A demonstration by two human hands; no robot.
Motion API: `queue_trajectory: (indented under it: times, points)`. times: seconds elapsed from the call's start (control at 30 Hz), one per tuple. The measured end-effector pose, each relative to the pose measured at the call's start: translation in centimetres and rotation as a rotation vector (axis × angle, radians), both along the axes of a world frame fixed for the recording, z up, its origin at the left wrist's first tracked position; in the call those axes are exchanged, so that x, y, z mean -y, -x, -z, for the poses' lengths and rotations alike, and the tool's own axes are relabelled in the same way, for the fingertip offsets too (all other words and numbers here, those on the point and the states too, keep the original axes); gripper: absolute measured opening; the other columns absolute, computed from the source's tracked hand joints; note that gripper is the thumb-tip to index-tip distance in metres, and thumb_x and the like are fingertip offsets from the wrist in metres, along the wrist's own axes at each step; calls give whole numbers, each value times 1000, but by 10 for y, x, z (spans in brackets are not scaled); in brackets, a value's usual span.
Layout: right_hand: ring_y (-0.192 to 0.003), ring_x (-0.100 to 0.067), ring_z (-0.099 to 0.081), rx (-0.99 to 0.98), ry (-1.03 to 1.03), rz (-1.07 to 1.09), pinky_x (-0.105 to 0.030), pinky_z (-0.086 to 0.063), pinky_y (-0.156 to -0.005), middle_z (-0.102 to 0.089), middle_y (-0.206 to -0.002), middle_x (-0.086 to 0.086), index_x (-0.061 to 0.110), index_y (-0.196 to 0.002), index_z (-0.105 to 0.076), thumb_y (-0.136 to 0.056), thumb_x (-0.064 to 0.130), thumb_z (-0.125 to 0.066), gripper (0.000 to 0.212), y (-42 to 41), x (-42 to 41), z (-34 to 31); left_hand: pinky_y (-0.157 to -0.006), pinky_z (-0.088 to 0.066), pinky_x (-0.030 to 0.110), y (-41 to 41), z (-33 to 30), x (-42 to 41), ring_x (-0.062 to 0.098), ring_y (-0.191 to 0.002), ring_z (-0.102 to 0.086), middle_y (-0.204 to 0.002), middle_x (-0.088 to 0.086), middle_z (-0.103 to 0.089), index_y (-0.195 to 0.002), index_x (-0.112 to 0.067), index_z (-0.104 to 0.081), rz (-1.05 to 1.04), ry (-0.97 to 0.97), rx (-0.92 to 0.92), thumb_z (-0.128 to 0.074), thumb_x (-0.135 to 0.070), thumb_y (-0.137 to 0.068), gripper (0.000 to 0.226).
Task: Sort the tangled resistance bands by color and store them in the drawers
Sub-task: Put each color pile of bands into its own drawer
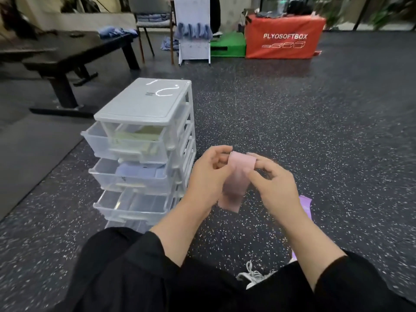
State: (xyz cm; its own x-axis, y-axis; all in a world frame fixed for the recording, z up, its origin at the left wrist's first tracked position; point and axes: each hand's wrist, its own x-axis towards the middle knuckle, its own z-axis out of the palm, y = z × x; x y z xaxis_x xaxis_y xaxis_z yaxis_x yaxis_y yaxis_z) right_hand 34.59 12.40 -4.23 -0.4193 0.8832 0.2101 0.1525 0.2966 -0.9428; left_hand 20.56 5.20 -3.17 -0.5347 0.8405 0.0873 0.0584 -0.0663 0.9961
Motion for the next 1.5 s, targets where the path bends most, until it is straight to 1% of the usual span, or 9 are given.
queue_trajectory:
  times: [0.17,0.4,0.5,0.67,0.87,1.07,1.23,1.37,1.5]
  points:
    - [-76,-8,-64,-228,130,-25,-29,-52,-70,-76,-85,0,19,-92,-77,-91,7,-68,14,8,13,-24,-80,-55,24,4,-24,16,6,-89,-66,-95,-3,-71,-110,-26,-69,-27,-119,93,-68,3,-88,36]
    - [-80,-9,-61,-237,115,-43,-32,-49,-77,-77,-92,-6,10,-88,-77,-96,20,-65,18,22,26,-38,-83,-58,38,11,-43,25,14,-87,-67,-91,-2,-72,-105,-23,-71,-67,-201,131,-75,-7,-86,25]
    - [-80,-14,-60,-276,102,-33,-40,-49,-75,-73,-89,-13,13,-87,-76,-98,21,-62,19,29,30,-43,-86,-53,29,17,-40,27,6,-87,-61,-93,-7,-67,-114,-25,-72,-89,-216,126,-77,-13,-85,31]
    - [-69,-16,-46,-364,171,113,-38,-38,-64,-55,-69,0,13,-72,-68,-94,38,-65,34,39,32,-56,-106,-46,31,22,-30,34,1,-119,-59,-133,-14,-62,-138,-35,-60,25,-26,-126,-72,-43,-88,52]
    - [-74,-22,-44,-476,375,159,-39,-36,-67,-53,-76,-10,17,-69,-68,-91,42,-70,33,45,32,-63,-105,-53,42,10,-15,38,7,-115,-68,-127,-12,-70,-140,-26,-55,177,74,41,-74,-31,-91,52]
    - [-70,-19,-40,-389,261,139,-38,-32,-63,-47,-72,-6,6,-68,-64,-90,44,-69,44,40,30,-62,-85,-56,33,-4,-2,41,12,-97,-71,-111,-1,-75,-124,-25,-61,122,24,196,-73,-29,-93,33]
    - [-75,-21,-42,-327,215,7,-43,-36,-69,-51,-79,-9,-4,-83,-58,-85,63,-64,67,37,31,-63,-85,-55,37,-5,-4,40,15,-93,-67,-109,6,-73,-115,-18,-66,106,-14,311,-74,-38,-86,36]
    - [-80,-14,-57,-214,162,-57,-38,-46,-74,-72,-92,-14,6,-89,-74,-90,30,-69,24,36,32,-60,-83,-56,37,-2,-1,40,15,-92,-68,-107,6,-75,-112,-19,-68,57,-8,282,-74,-40,-84,35]
    - [-76,-9,-56,-135,91,-20,-34,-41,-72,-63,-84,4,-10,-73,-55,-85,26,-70,41,40,29,-54,-85,-56,37,-2,5,42,16,-93,-70,-104,1,-76,-108,-23,-69,-25,-3,209,-72,-41,-86,29]
